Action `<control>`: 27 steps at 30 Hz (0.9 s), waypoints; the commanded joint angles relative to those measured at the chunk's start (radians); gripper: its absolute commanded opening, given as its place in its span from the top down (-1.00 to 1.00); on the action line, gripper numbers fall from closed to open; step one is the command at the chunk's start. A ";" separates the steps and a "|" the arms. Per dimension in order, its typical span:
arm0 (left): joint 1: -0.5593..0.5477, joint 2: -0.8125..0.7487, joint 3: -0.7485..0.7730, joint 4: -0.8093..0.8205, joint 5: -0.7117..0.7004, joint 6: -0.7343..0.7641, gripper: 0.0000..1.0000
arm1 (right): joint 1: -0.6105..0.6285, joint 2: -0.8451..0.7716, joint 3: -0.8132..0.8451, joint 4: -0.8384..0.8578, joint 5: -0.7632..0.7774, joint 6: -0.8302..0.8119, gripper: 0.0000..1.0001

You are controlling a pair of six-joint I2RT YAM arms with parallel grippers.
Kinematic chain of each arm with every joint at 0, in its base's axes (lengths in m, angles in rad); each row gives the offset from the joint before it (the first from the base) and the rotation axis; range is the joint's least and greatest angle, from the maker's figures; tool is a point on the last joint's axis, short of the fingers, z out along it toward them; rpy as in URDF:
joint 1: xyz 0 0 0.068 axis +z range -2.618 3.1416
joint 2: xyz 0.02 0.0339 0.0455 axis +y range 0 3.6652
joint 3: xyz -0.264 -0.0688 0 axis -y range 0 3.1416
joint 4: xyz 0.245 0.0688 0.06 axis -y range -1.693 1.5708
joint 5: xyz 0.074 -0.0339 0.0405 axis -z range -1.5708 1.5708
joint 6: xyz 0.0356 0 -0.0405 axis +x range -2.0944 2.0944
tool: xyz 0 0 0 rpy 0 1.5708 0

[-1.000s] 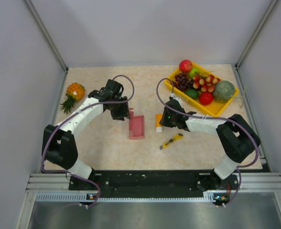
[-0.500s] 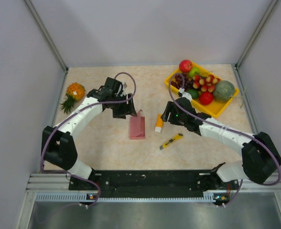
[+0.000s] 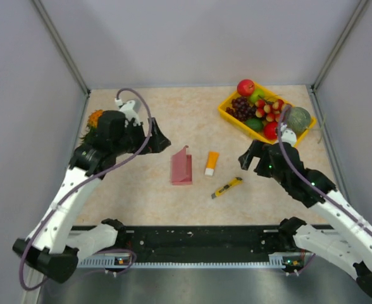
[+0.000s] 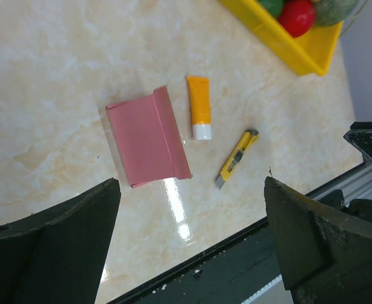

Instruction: Unpack the express box

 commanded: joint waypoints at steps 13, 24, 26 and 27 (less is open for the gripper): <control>0.005 -0.541 0.087 -0.289 -0.179 0.080 -0.98 | -0.008 -0.366 0.551 -0.671 0.212 -0.126 -0.98; 0.005 -0.582 0.240 -0.415 -0.174 0.125 -0.98 | -0.010 -0.298 0.720 -0.746 0.176 -0.106 -0.98; 0.005 -0.591 0.240 -0.417 -0.187 0.131 -0.98 | -0.007 -0.300 0.720 -0.748 0.179 -0.106 -0.98; 0.005 -0.594 0.238 -0.418 -0.199 0.132 -0.98 | -0.007 -0.300 0.722 -0.748 0.179 -0.108 -0.98</control>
